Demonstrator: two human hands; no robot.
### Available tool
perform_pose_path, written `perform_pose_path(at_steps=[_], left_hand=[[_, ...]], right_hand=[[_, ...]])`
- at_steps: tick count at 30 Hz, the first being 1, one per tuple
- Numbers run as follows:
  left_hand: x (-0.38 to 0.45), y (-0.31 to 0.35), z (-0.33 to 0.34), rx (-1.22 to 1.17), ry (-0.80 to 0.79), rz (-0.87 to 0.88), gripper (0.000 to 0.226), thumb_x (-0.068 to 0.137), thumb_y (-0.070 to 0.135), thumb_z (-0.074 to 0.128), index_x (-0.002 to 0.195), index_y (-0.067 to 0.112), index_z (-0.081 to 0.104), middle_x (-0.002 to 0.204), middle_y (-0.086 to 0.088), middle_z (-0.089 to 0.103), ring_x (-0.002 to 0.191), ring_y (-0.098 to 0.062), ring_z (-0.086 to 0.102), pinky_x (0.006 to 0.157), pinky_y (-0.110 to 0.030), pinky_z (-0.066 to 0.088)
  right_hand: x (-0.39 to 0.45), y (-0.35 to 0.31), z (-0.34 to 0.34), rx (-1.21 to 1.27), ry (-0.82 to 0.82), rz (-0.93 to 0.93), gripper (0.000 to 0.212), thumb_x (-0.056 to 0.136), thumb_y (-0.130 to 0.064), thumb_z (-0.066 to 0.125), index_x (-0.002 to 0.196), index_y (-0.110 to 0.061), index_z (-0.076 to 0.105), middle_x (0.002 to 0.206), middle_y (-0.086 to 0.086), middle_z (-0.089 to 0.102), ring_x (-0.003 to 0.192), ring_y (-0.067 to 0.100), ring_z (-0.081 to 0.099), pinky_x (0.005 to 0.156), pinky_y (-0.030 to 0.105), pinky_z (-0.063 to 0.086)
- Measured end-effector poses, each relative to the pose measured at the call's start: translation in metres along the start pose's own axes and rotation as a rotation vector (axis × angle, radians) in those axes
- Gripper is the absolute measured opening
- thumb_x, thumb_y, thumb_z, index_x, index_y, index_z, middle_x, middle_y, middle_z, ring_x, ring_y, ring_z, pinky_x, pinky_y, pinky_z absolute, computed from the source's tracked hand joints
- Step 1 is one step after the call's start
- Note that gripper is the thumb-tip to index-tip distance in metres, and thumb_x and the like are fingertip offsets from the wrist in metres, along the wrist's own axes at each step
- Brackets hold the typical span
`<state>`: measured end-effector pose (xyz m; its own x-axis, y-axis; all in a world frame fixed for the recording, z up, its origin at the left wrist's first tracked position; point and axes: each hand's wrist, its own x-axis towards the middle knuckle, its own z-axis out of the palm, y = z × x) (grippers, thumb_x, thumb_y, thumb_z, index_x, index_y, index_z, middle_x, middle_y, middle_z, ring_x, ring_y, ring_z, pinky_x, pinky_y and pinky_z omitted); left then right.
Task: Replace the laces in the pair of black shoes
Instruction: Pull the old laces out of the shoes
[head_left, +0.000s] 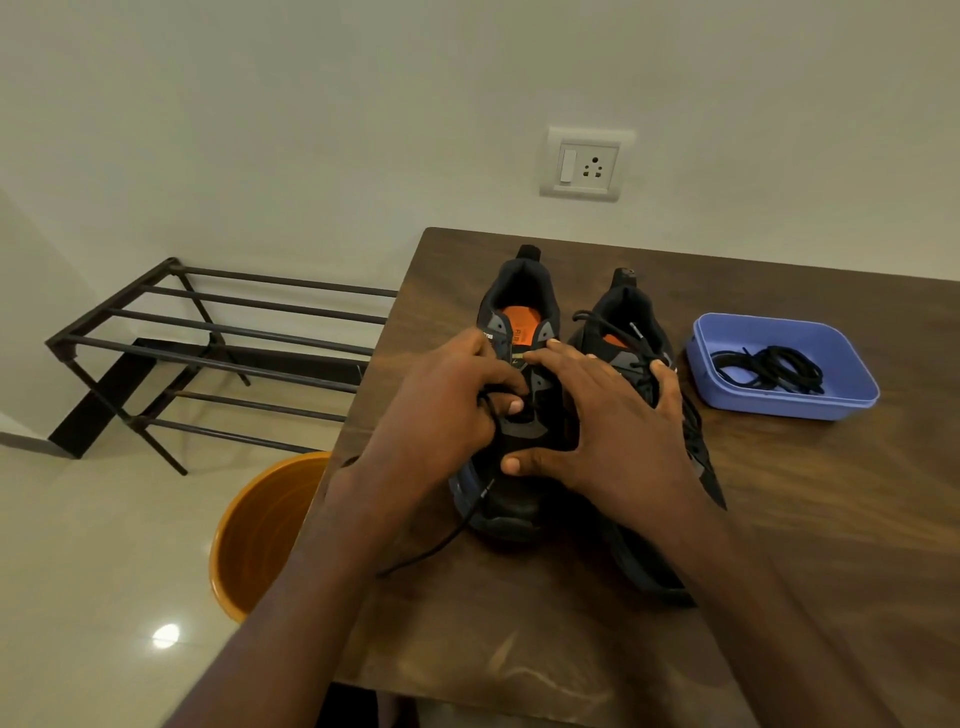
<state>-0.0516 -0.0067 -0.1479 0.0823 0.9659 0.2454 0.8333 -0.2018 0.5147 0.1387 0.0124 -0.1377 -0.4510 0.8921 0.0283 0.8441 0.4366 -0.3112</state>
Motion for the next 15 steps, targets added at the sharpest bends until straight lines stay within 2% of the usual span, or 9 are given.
perform_pose_path(at_steps=[3,6,8,10,12,13,15], left_hand=[[0.0,0.005,0.002,-0.065,0.067,-0.043,0.014,0.088,0.005,0.076,0.094,0.018,0.076,0.099,0.004,0.06,0.092,-0.013,0.058,0.08,-0.024,0.051],[0.0,0.005,0.003,-0.262,0.166,-0.115,0.013,0.093,0.003,0.07,0.094,0.015,0.072,0.096,0.005,0.069,0.093,-0.007,0.066,0.082,-0.029,0.06],[0.001,0.005,-0.003,-0.461,0.263,-0.22,0.014,0.1,0.004,0.061,0.099,0.015,0.069,0.099,0.004,0.072,0.096,-0.007,0.068,0.082,-0.027,0.06],[0.0,0.009,-0.013,-0.798,0.36,-0.293,0.018,0.108,0.009,0.048,0.102,0.011,0.064,0.103,-0.001,0.075,0.099,-0.008,0.07,0.071,-0.02,0.055],[0.0,0.011,-0.02,-1.038,0.336,-0.303,0.024,0.112,0.014,0.037,0.103,0.012,0.059,0.099,-0.004,0.076,0.096,-0.017,0.071,0.059,-0.021,0.048],[-0.001,0.012,-0.02,-1.048,0.298,-0.298,0.024,0.113,0.017,0.035,0.104,0.013,0.058,0.093,-0.003,0.075,0.092,-0.019,0.072,0.057,-0.021,0.047],[-0.001,0.011,-0.014,-0.941,0.222,-0.304,0.019,0.112,0.022,0.042,0.105,0.016,0.059,0.083,0.003,0.068,0.081,-0.014,0.069,0.059,-0.02,0.05]], right_hand=[[0.0,-0.001,0.0,0.004,0.0,0.004,0.102,0.069,-0.089,0.058,0.155,-0.054,0.017,0.169,-0.024,0.014,0.157,0.007,0.012,0.121,0.057,-0.018],[-0.001,-0.002,-0.002,0.006,-0.008,0.004,0.102,0.07,-0.087,0.06,0.156,-0.054,0.017,0.169,-0.023,0.013,0.158,0.008,0.011,0.12,0.056,-0.019],[-0.001,-0.002,-0.004,0.014,-0.021,0.006,0.102,0.07,-0.085,0.062,0.156,-0.054,0.016,0.169,-0.023,0.012,0.158,0.008,0.01,0.12,0.056,-0.019],[-0.001,-0.003,-0.005,0.022,-0.035,0.012,0.103,0.071,-0.084,0.064,0.156,-0.053,0.015,0.17,-0.023,0.011,0.158,0.008,0.008,0.12,0.056,-0.019],[-0.001,-0.003,-0.006,0.024,-0.043,0.016,0.103,0.071,-0.082,0.065,0.157,-0.053,0.016,0.17,-0.023,0.01,0.158,0.007,0.008,0.12,0.056,-0.02],[-0.001,-0.003,-0.006,0.023,-0.04,0.015,0.103,0.071,-0.082,0.065,0.157,-0.053,0.016,0.17,-0.023,0.01,0.158,0.007,0.008,0.12,0.056,-0.02],[-0.001,-0.002,-0.005,0.018,-0.034,0.011,0.103,0.071,-0.082,0.065,0.156,-0.053,0.016,0.17,-0.023,0.011,0.158,0.007,0.008,0.12,0.056,-0.02]])
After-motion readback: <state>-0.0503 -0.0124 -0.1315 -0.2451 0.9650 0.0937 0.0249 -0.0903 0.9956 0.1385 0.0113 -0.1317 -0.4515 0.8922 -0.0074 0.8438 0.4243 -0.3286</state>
